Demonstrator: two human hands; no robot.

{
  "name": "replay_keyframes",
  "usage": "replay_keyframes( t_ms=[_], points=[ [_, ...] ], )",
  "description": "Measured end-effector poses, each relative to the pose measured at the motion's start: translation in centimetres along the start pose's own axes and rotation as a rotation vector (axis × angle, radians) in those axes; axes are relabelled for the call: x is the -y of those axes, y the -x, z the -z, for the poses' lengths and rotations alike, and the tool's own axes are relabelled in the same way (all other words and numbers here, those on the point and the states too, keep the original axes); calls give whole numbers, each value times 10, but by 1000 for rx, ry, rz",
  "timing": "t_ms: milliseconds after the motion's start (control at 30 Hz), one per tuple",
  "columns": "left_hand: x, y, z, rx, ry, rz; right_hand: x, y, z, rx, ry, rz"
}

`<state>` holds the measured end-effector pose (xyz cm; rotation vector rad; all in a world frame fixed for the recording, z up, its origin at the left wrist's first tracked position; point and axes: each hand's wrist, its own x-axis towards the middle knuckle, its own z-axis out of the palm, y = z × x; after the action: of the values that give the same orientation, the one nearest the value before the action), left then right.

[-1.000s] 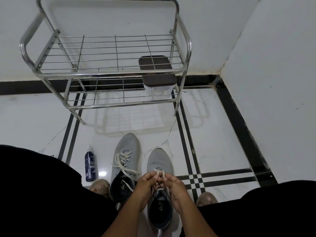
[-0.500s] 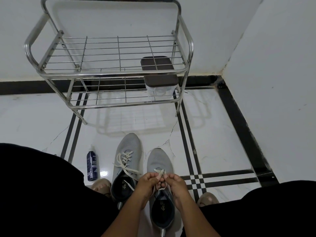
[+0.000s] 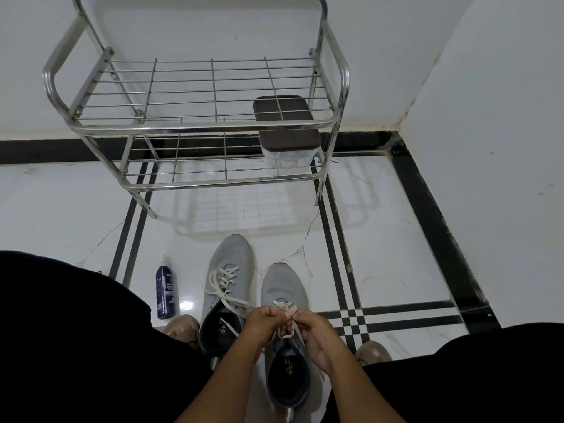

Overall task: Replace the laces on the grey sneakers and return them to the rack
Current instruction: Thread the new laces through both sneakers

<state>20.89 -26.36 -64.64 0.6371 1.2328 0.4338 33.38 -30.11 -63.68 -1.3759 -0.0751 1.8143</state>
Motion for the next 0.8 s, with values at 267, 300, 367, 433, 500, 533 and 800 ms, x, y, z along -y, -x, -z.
replay_keyframes(
  t_ms=[267,300,367,433,500,533,800],
  points=[
    [-5,6,0,30,-152,13,-5,-2,-5,-60,51,19],
    [-5,5,1,30,-176,15,-4,-2,-5,-50,79,11],
    [-2,0,7,-26,-276,-18,1,0,-6,-32,261,29],
    [1,-4,12,-115,-445,-71,7,3,-4,-47,518,88],
    [2,-3,11,-143,-580,-116,11,3,-3,-81,698,152],
    [0,-1,9,-147,-620,-139,12,3,-3,-101,784,182],
    [-2,12,0,-224,-776,-184,4,8,-17,-263,1572,490]
  ],
)
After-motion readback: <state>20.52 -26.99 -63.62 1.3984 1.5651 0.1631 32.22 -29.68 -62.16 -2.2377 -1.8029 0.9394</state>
